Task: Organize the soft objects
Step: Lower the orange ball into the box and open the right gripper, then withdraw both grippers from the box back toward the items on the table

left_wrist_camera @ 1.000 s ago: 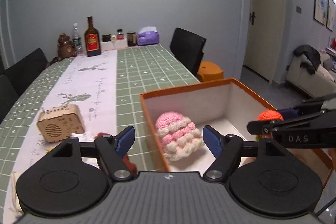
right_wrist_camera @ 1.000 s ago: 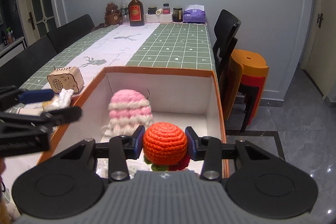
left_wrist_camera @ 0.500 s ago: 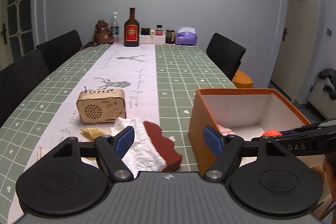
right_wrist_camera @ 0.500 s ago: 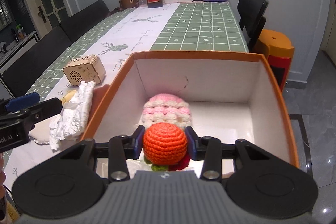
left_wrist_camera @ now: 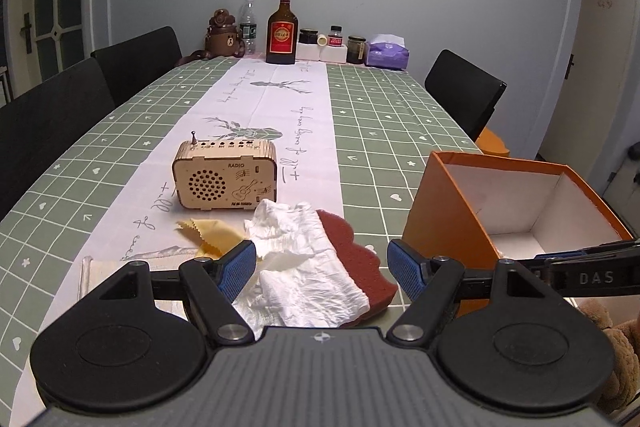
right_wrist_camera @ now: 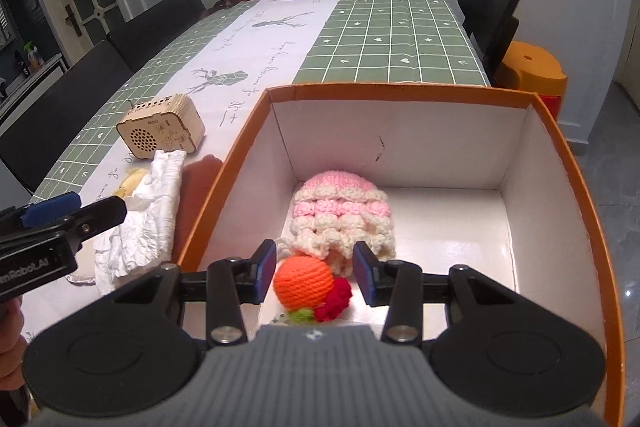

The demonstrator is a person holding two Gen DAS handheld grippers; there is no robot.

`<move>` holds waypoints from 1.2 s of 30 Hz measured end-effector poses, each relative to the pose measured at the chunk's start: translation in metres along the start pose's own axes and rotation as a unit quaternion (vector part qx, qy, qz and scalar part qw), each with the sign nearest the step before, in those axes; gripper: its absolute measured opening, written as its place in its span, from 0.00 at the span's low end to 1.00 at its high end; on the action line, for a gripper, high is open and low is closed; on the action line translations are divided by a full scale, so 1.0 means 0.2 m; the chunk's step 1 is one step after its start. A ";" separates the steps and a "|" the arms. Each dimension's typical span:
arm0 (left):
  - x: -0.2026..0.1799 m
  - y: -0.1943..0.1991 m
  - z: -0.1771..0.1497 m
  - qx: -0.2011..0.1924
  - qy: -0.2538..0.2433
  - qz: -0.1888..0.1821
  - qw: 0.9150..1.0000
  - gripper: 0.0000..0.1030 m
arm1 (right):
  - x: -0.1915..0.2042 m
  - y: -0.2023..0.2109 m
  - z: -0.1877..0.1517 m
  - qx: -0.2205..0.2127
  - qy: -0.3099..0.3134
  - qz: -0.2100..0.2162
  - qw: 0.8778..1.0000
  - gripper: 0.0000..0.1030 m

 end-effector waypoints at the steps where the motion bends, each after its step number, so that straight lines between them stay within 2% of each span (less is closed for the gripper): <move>1: 0.01 0.00 0.00 0.000 0.001 0.001 1.000 0.85 | 0.01 0.02 0.00 -0.004 0.006 -0.004 1.000 0.43; 3: 0.02 0.00 0.00 0.002 0.005 0.007 1.000 0.85 | 0.05 0.06 0.01 -0.015 0.020 -0.011 1.000 0.55; 6: 0.04 0.02 0.00 -0.002 0.009 0.022 1.000 0.85 | 0.09 0.12 0.02 -0.035 0.036 -0.024 0.998 0.56; 14: 0.09 0.15 0.05 -0.032 0.019 0.021 0.999 0.85 | 0.21 0.25 0.02 -0.070 0.064 -0.047 0.994 0.60; 19: 0.12 0.25 0.07 -0.046 0.016 0.018 0.999 0.85 | 0.31 0.32 -0.01 -0.086 0.077 -0.042 0.992 0.62; 22: 0.14 0.30 0.07 -0.052 0.015 0.020 0.998 0.85 | 0.37 0.37 -0.01 -0.100 0.081 -0.038 0.991 0.71; 25: 0.17 0.35 0.07 -0.057 0.014 0.026 0.998 0.85 | 0.44 0.42 -0.03 -0.112 0.090 -0.031 0.989 0.72; 33: 0.31 0.54 0.06 -0.083 0.016 0.048 0.995 0.85 | 0.64 0.56 -0.09 -0.164 0.100 -0.024 0.981 0.75; 36: 0.38 0.59 0.04 -0.089 0.014 0.067 0.994 0.85 | 0.71 0.58 -0.13 -0.180 0.099 -0.012 0.979 0.83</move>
Point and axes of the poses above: each gripper's, at about its wrist camera, not at the fingertips, and y roughly against the way its jaws point, x to its left, z to its top, the point moved 2 cm from there along -y, roughly the way its jaws point, and after that the axes turned 2 degrees about -x, right-handed, at the moved point
